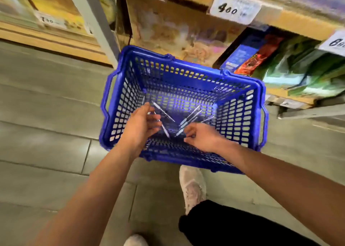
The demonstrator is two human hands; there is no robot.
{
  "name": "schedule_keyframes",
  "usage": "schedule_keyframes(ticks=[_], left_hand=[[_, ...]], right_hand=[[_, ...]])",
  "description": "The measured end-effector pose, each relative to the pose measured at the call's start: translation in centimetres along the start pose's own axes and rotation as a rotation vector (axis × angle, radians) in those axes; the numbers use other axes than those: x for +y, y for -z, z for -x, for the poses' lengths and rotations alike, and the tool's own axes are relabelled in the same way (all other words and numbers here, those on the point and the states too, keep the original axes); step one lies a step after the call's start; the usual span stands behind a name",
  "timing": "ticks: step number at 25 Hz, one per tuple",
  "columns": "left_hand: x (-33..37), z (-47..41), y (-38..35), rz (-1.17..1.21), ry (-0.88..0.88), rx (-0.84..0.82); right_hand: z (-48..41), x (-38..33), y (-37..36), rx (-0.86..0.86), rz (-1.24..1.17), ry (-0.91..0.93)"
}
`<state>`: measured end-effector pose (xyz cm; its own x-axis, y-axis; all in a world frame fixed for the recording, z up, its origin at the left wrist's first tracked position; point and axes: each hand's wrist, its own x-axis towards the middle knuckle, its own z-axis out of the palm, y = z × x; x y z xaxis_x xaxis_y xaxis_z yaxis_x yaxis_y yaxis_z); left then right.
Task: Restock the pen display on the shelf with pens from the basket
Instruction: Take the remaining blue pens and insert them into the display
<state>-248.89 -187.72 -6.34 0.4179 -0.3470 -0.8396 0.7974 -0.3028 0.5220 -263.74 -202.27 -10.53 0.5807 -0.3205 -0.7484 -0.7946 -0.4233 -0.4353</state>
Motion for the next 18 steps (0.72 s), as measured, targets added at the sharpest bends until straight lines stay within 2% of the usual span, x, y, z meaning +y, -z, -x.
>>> schedule_keyframes(ticks=[2, 4, 7, 11, 13, 15, 16, 18], left_hand=[[-0.6, -4.0, 0.4, -0.04, -0.029, -0.013], [-1.0, -6.8, 0.8, -0.07, -0.041, -0.035], [-1.1, -9.5, 1.6, -0.146, -0.069, -0.036], [-0.4, -10.7, 2.7, -0.229, -0.121, 0.014], [0.1, -10.8, 2.9, -0.35, -0.207, 0.047], [-0.1, -10.6, 2.9, -0.692, -0.351, 0.091], [-0.3, -10.5, 2.8, -0.821, -0.411, 0.093], [-0.6, -10.4, 2.4, -0.929, -0.465, 0.031]], right_hand=[[-6.9, 0.1, -1.6, -0.037, 0.251, 0.07], [-12.3, 0.1, -3.2, 0.014, 0.455, 0.1], [-17.8, 0.9, -5.8, 0.108, 0.562, 0.061], [-20.1, 2.4, -7.6, 0.119, 0.661, 0.043], [-20.3, 2.7, -6.4, 0.079, 0.622, 0.076], [-19.6, 1.8, -3.6, 0.069, 0.496, 0.151], [-18.9, 1.0, -2.0, 0.086, 0.408, 0.197], [-17.2, -0.8, 0.7, 0.145, 0.224, 0.306]])
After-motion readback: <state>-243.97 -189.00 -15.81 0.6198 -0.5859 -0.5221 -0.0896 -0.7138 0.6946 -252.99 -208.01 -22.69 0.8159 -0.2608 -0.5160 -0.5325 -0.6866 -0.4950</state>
